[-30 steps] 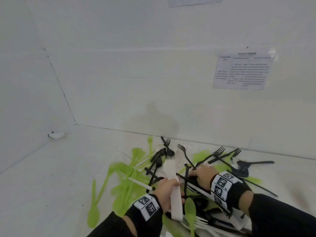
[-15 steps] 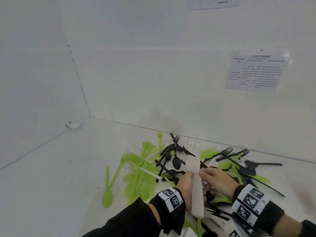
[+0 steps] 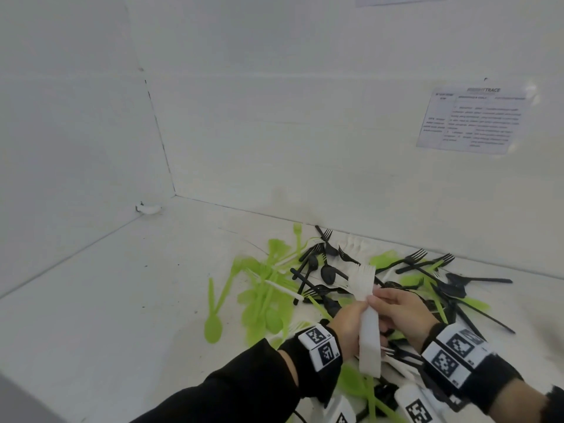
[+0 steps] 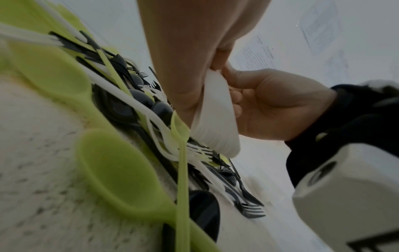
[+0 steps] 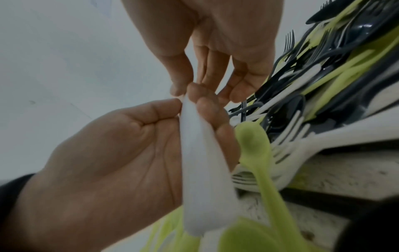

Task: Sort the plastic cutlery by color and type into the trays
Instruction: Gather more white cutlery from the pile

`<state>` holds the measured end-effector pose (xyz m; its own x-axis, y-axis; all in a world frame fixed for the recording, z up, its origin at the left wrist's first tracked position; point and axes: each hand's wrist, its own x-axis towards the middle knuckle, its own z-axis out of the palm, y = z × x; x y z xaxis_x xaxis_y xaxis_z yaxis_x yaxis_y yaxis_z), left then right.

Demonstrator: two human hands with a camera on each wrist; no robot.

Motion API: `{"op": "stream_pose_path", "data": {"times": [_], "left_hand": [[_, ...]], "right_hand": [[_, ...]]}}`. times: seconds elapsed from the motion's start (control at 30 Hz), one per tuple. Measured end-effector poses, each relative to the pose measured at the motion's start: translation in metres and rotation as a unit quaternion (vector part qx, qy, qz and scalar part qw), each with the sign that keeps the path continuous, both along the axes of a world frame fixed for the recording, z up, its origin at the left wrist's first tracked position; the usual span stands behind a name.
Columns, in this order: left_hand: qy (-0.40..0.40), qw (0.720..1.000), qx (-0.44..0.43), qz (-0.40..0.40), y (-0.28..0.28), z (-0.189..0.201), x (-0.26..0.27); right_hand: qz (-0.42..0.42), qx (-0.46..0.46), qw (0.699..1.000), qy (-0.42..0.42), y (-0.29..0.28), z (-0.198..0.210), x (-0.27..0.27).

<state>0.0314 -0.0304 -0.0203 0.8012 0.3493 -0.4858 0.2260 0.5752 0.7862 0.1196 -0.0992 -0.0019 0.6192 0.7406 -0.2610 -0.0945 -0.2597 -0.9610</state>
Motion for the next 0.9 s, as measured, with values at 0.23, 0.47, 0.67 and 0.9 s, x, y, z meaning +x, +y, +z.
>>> {"op": "stream_pose_path", "data": {"times": [0.23, 0.47, 0.67, 0.9], "left_hand": [[-0.025, 0.998, 0.050, -0.024, -0.027, 0.000, -0.008], [-0.039, 0.982, 0.108, -0.150, -0.068, -0.015, -0.012], [-0.029, 0.975, 0.152, -0.161, -0.105, -0.009, 0.009], [-0.034, 0.937, 0.299, -0.178, -0.169, -0.014, 0.061]], "right_hand": [[-0.010, 0.014, 1.000, -0.009, -0.021, 0.002, -0.022], [-0.108, 0.021, 0.993, -0.037, -0.052, 0.011, -0.004], [-0.071, -0.066, 0.994, -0.053, -0.096, 0.002, 0.007], [-0.084, -0.195, 0.943, -0.256, -0.155, 0.011, 0.032]]}}
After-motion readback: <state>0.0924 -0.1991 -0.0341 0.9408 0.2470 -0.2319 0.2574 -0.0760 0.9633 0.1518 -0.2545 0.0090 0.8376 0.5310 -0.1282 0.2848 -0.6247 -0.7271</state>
